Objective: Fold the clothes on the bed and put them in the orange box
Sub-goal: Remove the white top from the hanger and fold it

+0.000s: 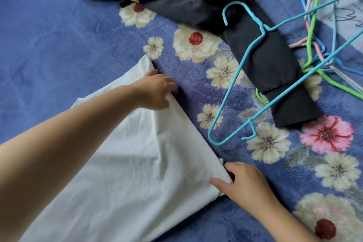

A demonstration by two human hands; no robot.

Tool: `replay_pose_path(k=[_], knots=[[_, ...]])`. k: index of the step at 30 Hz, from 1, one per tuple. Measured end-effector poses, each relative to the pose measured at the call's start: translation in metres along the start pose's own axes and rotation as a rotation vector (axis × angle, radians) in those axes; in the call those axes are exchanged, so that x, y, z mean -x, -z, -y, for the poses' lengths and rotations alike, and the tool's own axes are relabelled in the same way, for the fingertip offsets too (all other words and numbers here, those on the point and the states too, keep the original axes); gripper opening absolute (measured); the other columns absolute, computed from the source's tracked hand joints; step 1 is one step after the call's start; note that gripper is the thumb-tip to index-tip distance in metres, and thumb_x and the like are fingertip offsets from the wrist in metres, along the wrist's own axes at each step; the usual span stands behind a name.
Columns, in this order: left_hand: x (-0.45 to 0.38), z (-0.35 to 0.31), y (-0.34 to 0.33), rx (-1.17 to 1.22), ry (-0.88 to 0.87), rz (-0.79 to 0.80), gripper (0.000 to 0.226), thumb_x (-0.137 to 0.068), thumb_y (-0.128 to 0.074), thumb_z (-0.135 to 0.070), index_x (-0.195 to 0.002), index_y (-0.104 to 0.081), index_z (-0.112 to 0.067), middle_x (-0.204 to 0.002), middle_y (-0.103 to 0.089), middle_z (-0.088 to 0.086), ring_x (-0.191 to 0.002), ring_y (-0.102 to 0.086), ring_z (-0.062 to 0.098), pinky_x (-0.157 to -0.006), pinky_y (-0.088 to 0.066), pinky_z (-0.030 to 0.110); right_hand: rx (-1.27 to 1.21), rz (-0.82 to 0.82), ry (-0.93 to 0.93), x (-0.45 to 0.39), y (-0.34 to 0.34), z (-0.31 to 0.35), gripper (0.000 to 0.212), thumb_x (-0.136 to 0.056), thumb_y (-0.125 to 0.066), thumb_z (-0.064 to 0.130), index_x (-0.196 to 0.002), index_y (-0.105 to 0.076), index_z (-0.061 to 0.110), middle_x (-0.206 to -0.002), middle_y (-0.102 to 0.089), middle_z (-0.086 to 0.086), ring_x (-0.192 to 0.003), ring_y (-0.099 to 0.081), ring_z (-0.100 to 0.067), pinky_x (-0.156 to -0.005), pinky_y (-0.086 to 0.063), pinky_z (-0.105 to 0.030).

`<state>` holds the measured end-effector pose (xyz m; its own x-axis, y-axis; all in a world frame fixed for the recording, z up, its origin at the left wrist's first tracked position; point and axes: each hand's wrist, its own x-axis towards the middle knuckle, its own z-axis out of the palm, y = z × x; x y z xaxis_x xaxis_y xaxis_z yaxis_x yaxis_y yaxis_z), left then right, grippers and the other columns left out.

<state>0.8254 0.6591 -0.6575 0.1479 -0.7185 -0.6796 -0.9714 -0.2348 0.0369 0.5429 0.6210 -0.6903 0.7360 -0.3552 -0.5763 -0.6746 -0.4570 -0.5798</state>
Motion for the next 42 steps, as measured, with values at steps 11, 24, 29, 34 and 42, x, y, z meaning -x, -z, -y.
replay_pose_path(k=[11,24,29,34,42], knots=[[0.029,-0.015,0.003,-0.308,0.159,0.094,0.040,-0.082,-0.044,0.001,-0.109,-0.061,-0.023,-0.102,-0.057,-0.007,-0.110,-0.047,0.016,-0.110,-0.011,0.057,-1.031,0.380,-0.020,0.011,0.013,0.000,0.021,-0.056,-0.067,0.006,-0.075,-0.062,-0.001,-0.068,-0.058,-0.002,-0.064,-0.053,-0.008,-0.059,-0.043,-0.017],[0.162,0.045,-0.045,0.084,0.426,-0.669,0.039,-0.082,-0.046,0.003,-0.105,-0.071,-0.018,-0.110,-0.055,0.009,-0.112,-0.044,0.032,-0.100,-0.023,0.048,-1.269,0.536,0.387,0.055,-0.022,0.118,0.019,-0.060,-0.060,0.009,-0.062,-0.063,0.028,-0.070,-0.064,0.015,-0.065,-0.056,0.001,-0.061,-0.043,-0.011],[0.159,0.025,-0.049,0.363,0.707,-0.590,0.030,-0.089,-0.040,-0.005,-0.109,-0.060,-0.015,-0.099,-0.061,0.012,-0.081,-0.050,0.032,-0.064,-0.028,0.030,-1.336,0.404,0.253,0.074,-0.028,0.118,0.015,-0.044,-0.071,0.014,-0.051,-0.060,0.021,-0.060,-0.060,0.007,-0.056,-0.053,-0.001,-0.054,-0.041,-0.010],[0.112,0.008,-0.020,0.693,0.569,-0.594,0.033,-0.092,-0.031,-0.008,-0.108,-0.059,-0.012,-0.098,-0.056,0.013,-0.086,-0.055,0.030,-0.065,-0.032,0.026,-1.366,0.286,0.125,0.068,-0.022,0.087,0.045,-0.027,-0.093,0.034,-0.050,-0.057,0.019,-0.058,-0.055,-0.001,-0.055,-0.049,-0.006,-0.053,-0.040,-0.014],[0.024,-0.034,-0.021,0.725,0.803,-0.355,0.044,-0.081,-0.059,-0.024,-0.119,-0.040,-0.012,-0.131,-0.032,0.014,-0.120,-0.037,0.037,-0.084,-0.039,0.035,-1.431,0.206,-0.050,0.041,-0.026,0.039,0.051,-0.015,-0.094,0.037,-0.051,-0.062,0.019,-0.056,-0.050,-0.009,-0.052,-0.043,-0.012,-0.052,-0.036,-0.018]])
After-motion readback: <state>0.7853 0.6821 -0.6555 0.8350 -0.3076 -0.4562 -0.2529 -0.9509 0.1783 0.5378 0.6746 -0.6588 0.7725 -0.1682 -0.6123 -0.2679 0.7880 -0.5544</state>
